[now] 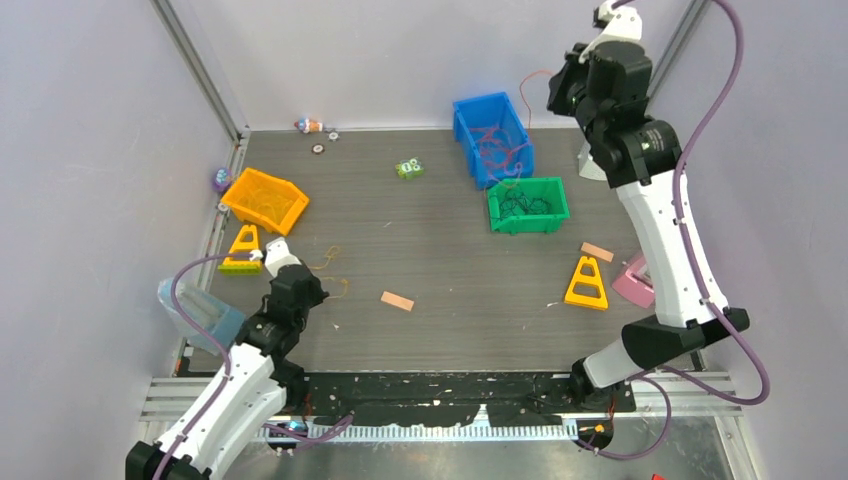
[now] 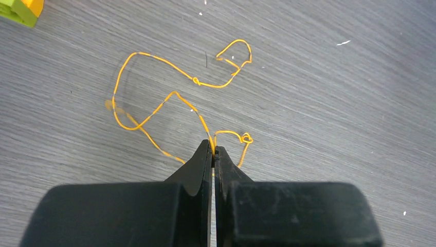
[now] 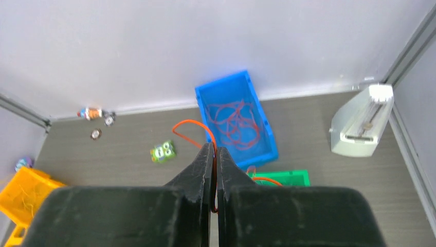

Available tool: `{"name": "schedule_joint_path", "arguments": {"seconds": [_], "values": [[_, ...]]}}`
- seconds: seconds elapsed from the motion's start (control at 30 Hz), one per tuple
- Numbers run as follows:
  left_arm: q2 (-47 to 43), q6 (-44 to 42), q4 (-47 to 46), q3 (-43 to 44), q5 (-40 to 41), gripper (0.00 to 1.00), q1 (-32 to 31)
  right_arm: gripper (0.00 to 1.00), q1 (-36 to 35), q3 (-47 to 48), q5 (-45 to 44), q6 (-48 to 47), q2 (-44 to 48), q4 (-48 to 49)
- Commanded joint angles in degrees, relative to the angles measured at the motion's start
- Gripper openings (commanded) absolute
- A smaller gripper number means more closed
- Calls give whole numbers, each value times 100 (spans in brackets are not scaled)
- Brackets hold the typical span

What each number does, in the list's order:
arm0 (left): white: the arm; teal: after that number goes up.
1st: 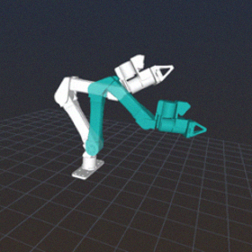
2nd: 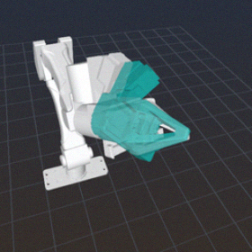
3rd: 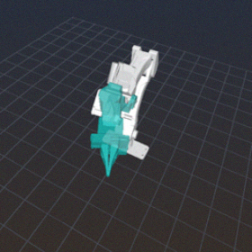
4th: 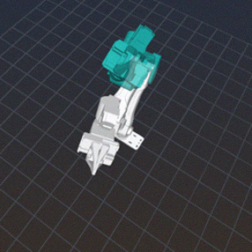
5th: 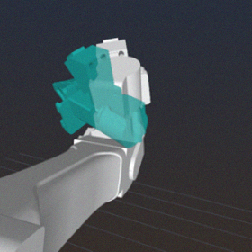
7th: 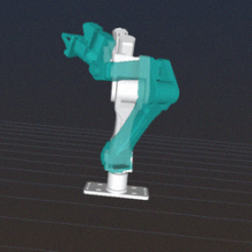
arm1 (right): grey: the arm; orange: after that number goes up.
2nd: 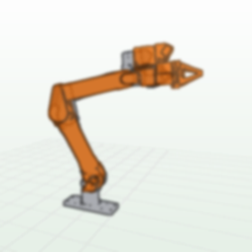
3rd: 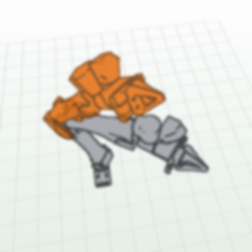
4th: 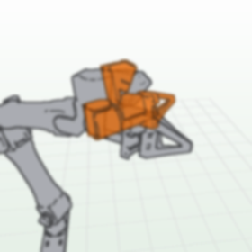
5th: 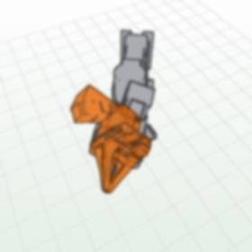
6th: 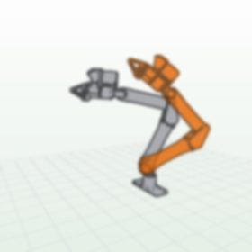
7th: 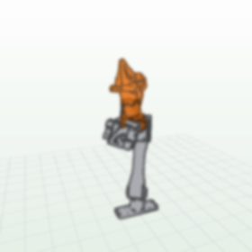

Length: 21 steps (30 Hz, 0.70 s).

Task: Untangle the cables
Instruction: Place the cable in the bin.

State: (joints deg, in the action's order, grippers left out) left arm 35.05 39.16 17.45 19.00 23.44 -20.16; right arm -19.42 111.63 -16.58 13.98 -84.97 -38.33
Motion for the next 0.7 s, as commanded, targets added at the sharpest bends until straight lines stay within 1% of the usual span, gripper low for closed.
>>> {"name": "schedule_joint_path", "arguments": {"seconds": [0.0,0.13,0.3,0.37,0.67], "values": [[-55,27,-545,-149,-50,0,30,5,165,1178,193,-127,-481,-408],[-123,-195,-724,-201,-329,0,30,5,358,1875,250,-96,-977,-516],[-228,-290,-623,-96,-347,0,30,5,603,2840,585,90,-1633,-463],[-244,-308,-585,-38,-349,0,30,5,644,3021,673,127,-1825,-255],[7,-371,-558,236,-332,0,30,5,900,3013,929,401,-2283,1049]]}}
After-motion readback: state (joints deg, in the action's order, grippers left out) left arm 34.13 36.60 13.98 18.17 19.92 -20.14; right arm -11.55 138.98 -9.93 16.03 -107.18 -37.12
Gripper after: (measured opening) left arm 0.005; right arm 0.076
